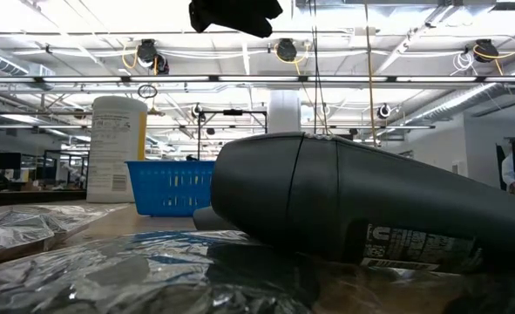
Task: Pick & Place Travel size toiletries
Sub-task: Put the toothpaste into the right yellow bin
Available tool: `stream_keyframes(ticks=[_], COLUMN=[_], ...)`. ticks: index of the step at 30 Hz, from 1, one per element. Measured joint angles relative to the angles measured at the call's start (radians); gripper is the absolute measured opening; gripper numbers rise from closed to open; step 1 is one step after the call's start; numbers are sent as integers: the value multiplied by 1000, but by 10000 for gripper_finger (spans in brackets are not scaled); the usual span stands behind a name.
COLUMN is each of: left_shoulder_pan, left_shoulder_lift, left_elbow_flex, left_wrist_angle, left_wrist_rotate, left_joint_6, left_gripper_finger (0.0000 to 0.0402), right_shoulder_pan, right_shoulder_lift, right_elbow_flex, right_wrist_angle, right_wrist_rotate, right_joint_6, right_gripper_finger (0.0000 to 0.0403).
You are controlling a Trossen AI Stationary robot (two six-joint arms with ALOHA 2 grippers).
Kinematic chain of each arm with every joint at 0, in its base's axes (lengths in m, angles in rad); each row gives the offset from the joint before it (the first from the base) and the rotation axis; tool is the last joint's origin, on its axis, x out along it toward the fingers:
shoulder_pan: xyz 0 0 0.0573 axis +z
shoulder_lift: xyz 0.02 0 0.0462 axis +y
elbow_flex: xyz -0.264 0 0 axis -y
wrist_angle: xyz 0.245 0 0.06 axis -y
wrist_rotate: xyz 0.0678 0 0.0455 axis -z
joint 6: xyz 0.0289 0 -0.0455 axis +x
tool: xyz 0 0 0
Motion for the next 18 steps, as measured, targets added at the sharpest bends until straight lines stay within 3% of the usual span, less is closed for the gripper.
stream_keyframes(ticks=[6,11,18], left_shoulder_pan=[0,3,11], left_shoulder_lift=[0,0,0], left_elbow_flex=[0,0,0], left_wrist_angle=[-21,-63,-72], left_wrist_rotate=[0,-7,-9], left_joint_6=[1,1,-3], left_gripper_finger=[161,161,161], right_shoulder_pan=[-5,-19,-33], right_shoulder_lift=[-8,6,4], right_elbow_flex=[-2,-10,-29], right_wrist_angle=[-203,-243,-252], right_wrist_rotate=[67,17,43], right_joint_6=[-7,-36,-72], right_gripper_finger=[19,20,47])
